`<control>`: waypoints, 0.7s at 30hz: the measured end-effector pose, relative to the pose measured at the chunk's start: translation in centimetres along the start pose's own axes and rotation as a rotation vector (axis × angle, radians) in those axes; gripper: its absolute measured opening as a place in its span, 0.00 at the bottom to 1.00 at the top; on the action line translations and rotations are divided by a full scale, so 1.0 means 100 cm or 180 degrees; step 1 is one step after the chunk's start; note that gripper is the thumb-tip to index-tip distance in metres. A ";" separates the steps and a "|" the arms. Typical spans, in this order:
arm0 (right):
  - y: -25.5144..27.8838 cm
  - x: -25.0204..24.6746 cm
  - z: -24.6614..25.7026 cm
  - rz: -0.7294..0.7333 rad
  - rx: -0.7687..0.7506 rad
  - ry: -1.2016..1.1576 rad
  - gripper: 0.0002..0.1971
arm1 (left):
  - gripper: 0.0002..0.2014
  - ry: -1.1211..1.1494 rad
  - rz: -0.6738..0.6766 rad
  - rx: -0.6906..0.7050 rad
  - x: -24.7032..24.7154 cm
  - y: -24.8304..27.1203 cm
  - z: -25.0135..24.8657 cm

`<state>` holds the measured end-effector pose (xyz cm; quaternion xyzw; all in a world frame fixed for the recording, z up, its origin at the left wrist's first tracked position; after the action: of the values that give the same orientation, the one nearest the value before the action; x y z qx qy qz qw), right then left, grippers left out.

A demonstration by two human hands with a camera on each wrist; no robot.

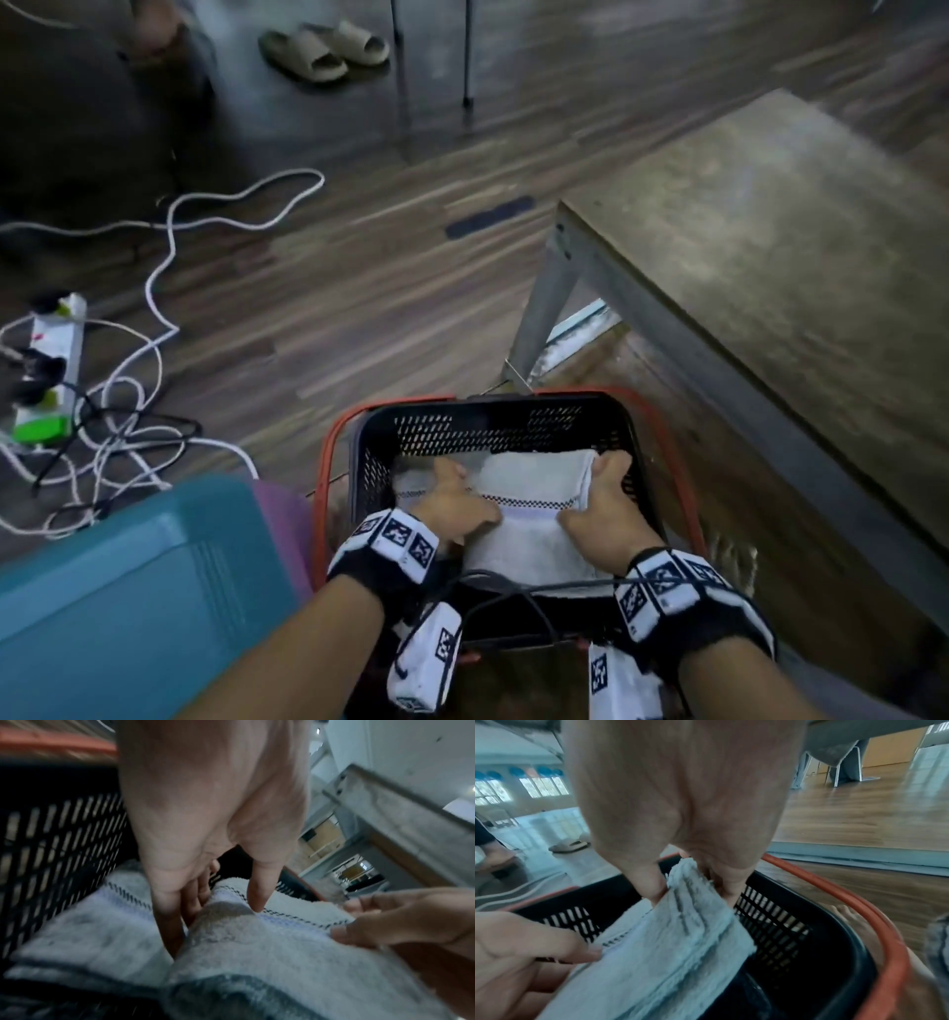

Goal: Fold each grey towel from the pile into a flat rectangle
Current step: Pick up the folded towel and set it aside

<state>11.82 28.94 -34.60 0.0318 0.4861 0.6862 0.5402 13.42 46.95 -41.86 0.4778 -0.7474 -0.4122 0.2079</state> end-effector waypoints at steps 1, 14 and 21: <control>-0.003 -0.001 -0.007 -0.0042 0.0085 0.0022 0.30 | 0.22 -0.0064 0.0075 -0.0067 0.011 -0.011 0.006; -0.071 0.007 -0.038 -0.0003 0.0041 -0.0241 0.24 | 0.16 0.0147 0.0057 -0.0398 0.046 -0.089 0.018; -0.090 0.010 -0.085 0.0179 0.0620 -0.0197 0.15 | 0.16 0.0217 -0.0215 -0.0553 0.043 -0.088 0.018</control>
<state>12.97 23.78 -45.83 0.1190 0.5325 0.6492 0.5299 14.98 42.08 -50.43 0.4966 -0.6848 -0.4657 0.2599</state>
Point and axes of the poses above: each hand's wrist, its own y-axis away from the middle knuckle, its own x-axis out of the palm, z = x × y, the point moved 8 cm from there along -y, towards the middle knuckle, and after that the axes turned 6 degrees about z, right-handed, at the moved point
